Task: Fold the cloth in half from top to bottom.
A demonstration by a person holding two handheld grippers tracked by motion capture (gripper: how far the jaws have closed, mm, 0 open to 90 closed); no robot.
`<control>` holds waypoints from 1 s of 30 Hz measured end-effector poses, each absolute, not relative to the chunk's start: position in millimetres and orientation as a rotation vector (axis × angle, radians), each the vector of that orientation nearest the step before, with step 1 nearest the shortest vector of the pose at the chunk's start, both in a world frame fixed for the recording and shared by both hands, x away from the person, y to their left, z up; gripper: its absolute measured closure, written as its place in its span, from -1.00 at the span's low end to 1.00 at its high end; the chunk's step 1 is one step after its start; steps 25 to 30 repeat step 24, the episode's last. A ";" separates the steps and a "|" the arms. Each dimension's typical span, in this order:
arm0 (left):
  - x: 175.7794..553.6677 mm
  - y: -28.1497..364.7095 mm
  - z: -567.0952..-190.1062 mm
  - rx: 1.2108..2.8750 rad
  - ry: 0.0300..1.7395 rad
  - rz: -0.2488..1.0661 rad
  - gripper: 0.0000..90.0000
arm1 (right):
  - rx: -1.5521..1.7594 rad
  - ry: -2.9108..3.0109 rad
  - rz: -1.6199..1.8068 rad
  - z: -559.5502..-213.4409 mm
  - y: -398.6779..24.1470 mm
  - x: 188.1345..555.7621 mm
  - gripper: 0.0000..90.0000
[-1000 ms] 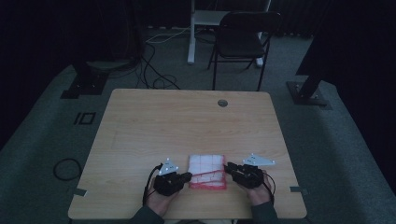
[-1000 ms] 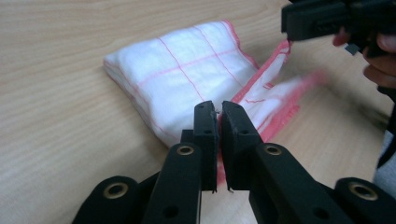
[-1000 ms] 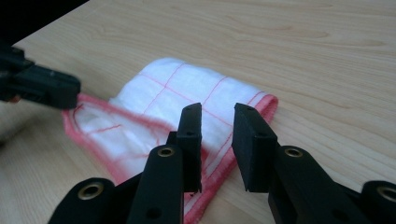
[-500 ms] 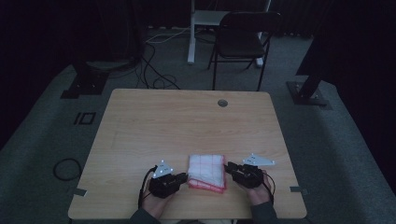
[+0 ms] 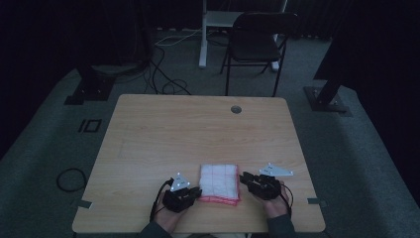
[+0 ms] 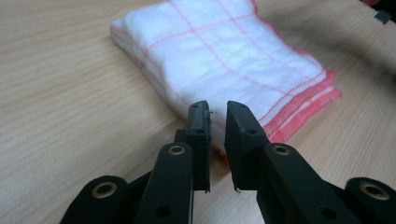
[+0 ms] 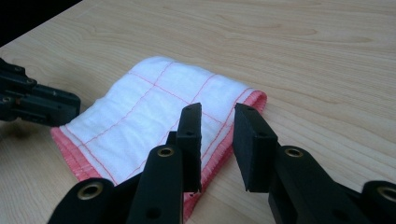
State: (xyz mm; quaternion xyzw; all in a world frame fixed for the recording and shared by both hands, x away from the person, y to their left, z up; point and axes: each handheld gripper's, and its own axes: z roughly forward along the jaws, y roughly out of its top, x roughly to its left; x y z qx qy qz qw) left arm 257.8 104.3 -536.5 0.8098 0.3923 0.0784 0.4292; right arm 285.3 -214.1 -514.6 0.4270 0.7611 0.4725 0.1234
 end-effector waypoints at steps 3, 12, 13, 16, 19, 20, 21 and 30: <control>255.6 105.2 -539.3 2.041 0.976 0.214 0.77 | 1.252 2.214 1.379 -514.9 -215.5 285.7 0.62; 256.5 113.3 -542.5 2.041 0.997 0.261 0.75 | 1.269 2.196 1.379 -520.5 -219.5 286.2 0.62; 257.0 114.3 -542.3 2.038 0.999 0.269 0.74 | 1.267 2.198 1.373 -521.7 -219.7 286.2 0.62; 258.6 118.1 -541.6 2.032 1.011 0.283 0.73 | 1.269 2.202 1.360 -524.9 -219.9 286.3 0.62; 259.8 120.4 -541.3 2.026 1.020 0.289 0.73 | 1.266 2.208 1.343 -527.1 -220.1 286.7 0.62; 260.9 122.6 -540.9 2.018 1.028 0.295 0.73 | 1.267 2.208 1.341 -527.5 -220.1 286.8 0.62; 261.4 123.5 -540.8 2.016 1.031 0.298 0.73 | 1.267 2.209 1.337 -527.9 -220.3 287.0 0.62; 262.6 126.1 -540.4 2.012 1.043 0.303 0.73 | 1.270 2.207 1.333 -529.0 -221.7 288.3 0.62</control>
